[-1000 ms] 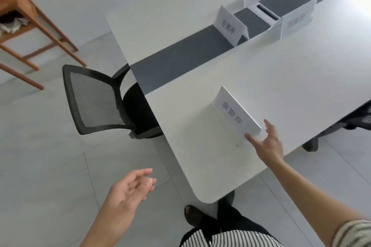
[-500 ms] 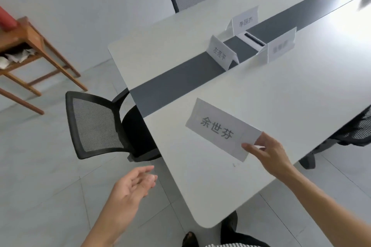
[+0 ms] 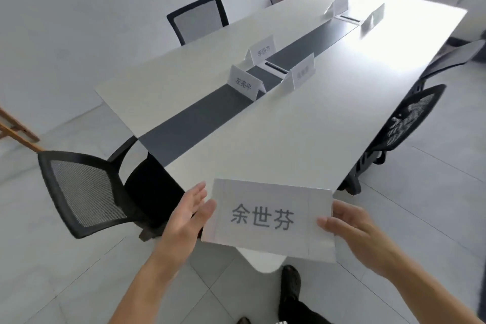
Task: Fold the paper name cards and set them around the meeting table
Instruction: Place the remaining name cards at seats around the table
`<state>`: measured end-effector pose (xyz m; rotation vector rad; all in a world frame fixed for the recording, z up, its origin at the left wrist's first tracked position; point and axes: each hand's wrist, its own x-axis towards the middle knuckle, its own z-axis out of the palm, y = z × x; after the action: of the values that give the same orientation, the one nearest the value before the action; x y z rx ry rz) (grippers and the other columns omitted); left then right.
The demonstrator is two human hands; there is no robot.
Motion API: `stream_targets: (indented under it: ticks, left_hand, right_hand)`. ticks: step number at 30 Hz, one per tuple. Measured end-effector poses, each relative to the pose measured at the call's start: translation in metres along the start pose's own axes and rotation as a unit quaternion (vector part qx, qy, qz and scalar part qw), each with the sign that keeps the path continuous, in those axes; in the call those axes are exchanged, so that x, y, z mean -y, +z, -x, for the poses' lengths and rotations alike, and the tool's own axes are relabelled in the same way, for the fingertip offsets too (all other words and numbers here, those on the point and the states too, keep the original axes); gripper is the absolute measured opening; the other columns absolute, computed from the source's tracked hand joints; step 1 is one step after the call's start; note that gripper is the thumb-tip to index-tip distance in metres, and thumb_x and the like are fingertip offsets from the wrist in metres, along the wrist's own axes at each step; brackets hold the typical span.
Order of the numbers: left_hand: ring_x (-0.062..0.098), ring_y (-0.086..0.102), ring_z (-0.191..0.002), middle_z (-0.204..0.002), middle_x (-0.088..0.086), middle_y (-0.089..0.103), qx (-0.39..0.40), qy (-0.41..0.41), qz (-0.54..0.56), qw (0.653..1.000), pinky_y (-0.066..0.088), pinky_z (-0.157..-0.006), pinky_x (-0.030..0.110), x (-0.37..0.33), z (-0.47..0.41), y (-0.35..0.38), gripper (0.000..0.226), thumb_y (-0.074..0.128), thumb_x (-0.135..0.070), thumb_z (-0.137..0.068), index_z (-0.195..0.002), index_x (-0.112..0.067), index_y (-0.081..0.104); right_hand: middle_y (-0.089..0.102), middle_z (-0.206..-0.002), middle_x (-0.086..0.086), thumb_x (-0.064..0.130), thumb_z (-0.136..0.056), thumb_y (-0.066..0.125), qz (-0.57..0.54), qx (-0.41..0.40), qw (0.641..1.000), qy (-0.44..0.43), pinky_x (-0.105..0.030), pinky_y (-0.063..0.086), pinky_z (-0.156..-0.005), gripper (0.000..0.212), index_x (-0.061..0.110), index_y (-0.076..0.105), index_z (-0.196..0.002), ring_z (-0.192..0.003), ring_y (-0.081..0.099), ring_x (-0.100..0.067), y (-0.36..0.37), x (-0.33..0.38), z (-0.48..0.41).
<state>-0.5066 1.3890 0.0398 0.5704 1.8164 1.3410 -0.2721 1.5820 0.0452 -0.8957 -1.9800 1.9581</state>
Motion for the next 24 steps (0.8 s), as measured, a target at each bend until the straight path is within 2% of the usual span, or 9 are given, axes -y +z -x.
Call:
stream_targets:
  ticks: [2, 5, 6, 10, 13, 15, 17, 20, 24]
  left_hand:
    - [0.013, 0.053, -0.127, -0.138, -0.005, 0.056, 0.068, -0.021, 0.040, 0.997, 0.038, -0.110, 0.045, 0.006, 0.005, 0.013, 0.089, 0.066, -0.073, -0.063, -0.139, -0.036, 0.041]
    - [0.022, 0.063, -0.116, -0.127, 0.002, 0.066, 0.128, -0.059, 0.099, 0.985, 0.044, -0.104, 0.049, 0.017, 0.013, 0.037, 0.071, 0.070, -0.053, -0.073, -0.135, -0.025, 0.048]
    - [0.024, 0.063, -0.116, -0.127, 0.004, 0.066, 0.134, -0.075, 0.119, 0.981, 0.044, -0.103, 0.049, 0.020, 0.015, 0.047, 0.068, 0.071, -0.048, -0.075, -0.134, -0.024, 0.049]
    - [0.034, 0.069, -0.102, -0.114, 0.017, 0.071, 0.167, -0.107, 0.172, 0.965, 0.055, -0.084, 0.047, 0.025, 0.027, 0.100, 0.049, 0.065, -0.028, -0.076, -0.123, -0.013, 0.057]
    - [0.029, 0.072, -0.091, -0.107, 0.018, 0.073, 0.181, -0.110, 0.166, 0.963, 0.058, -0.069, 0.038, 0.024, 0.037, 0.151, 0.047, 0.064, -0.026, -0.074, -0.118, -0.011, 0.060]
    - [0.028, 0.073, -0.084, -0.102, 0.018, 0.074, 0.191, -0.116, 0.165, 0.961, 0.060, -0.067, 0.038, 0.021, 0.041, 0.187, 0.047, 0.064, -0.022, -0.070, -0.116, -0.009, 0.061]
    - [0.030, 0.072, -0.084, -0.102, 0.020, 0.074, 0.214, -0.116, 0.155, 0.958, 0.061, -0.069, 0.038, 0.016, 0.045, 0.225, 0.047, 0.064, -0.020, -0.069, -0.115, -0.007, 0.062]
    - [0.032, 0.072, -0.085, -0.105, 0.023, 0.072, 0.250, -0.112, 0.133, 0.953, 0.061, -0.069, 0.038, 0.011, 0.054, 0.288, 0.047, 0.065, -0.021, -0.069, -0.112, -0.004, 0.062]
    - [0.035, 0.072, -0.083, -0.099, 0.024, 0.073, 0.285, -0.115, 0.093, 0.947, 0.060, -0.064, 0.038, 0.007, 0.069, 0.371, 0.061, 0.077, -0.027, -0.056, -0.109, 0.000, 0.061]
  right_hand:
    - [0.076, -0.107, -0.004, 0.022, -0.087, 0.058, 0.001, -0.015, 1.000, 0.011, -0.036, 0.056, -0.082, 0.028, 0.013, 0.069, -0.111, -0.097, 0.072, -0.021, 0.004, -0.005, 0.021]
    - [0.077, -0.089, 0.002, 0.022, -0.080, 0.053, -0.016, -0.063, 0.998, 0.028, -0.019, 0.052, -0.067, 0.024, 0.016, 0.072, -0.093, -0.079, 0.071, -0.011, 0.002, -0.012, 0.052]
    - [0.077, -0.086, 0.000, 0.024, -0.079, 0.054, -0.031, -0.083, 0.995, 0.035, -0.019, 0.050, -0.065, 0.023, 0.016, 0.073, -0.090, -0.077, 0.070, -0.012, -0.002, -0.015, 0.062]
    - [0.071, -0.095, -0.022, 0.047, -0.072, 0.059, -0.065, -0.182, 0.980, 0.055, -0.036, 0.047, -0.071, 0.048, 0.007, 0.070, -0.096, -0.081, 0.068, -0.032, -0.028, -0.037, 0.101]
    - [0.072, -0.089, -0.013, 0.048, -0.077, 0.057, -0.084, -0.254, 0.962, 0.062, -0.030, 0.047, -0.069, 0.043, 0.011, 0.069, -0.095, -0.076, 0.068, -0.018, -0.054, -0.049, 0.136]
    - [0.075, -0.092, -0.002, 0.046, -0.079, 0.057, -0.102, -0.292, 0.949, 0.064, -0.027, 0.049, -0.070, 0.039, 0.019, 0.068, -0.104, -0.079, 0.070, -0.013, -0.076, -0.058, 0.162]
    - [0.075, -0.101, 0.002, 0.047, -0.080, 0.062, -0.126, -0.312, 0.938, 0.081, -0.033, 0.053, -0.081, 0.041, 0.024, 0.065, -0.113, -0.091, 0.071, -0.016, -0.102, -0.071, 0.190]
    - [0.073, -0.110, -0.001, 0.049, -0.079, 0.058, -0.177, -0.308, 0.926, 0.125, -0.045, 0.052, -0.096, 0.044, 0.025, 0.065, -0.115, -0.104, 0.067, -0.023, -0.144, -0.090, 0.236]
    - [0.073, -0.110, -0.008, 0.047, -0.073, 0.061, -0.221, -0.350, 0.898, 0.150, -0.050, 0.054, -0.093, 0.046, 0.020, 0.070, -0.110, -0.107, 0.066, -0.031, -0.195, -0.114, 0.288]
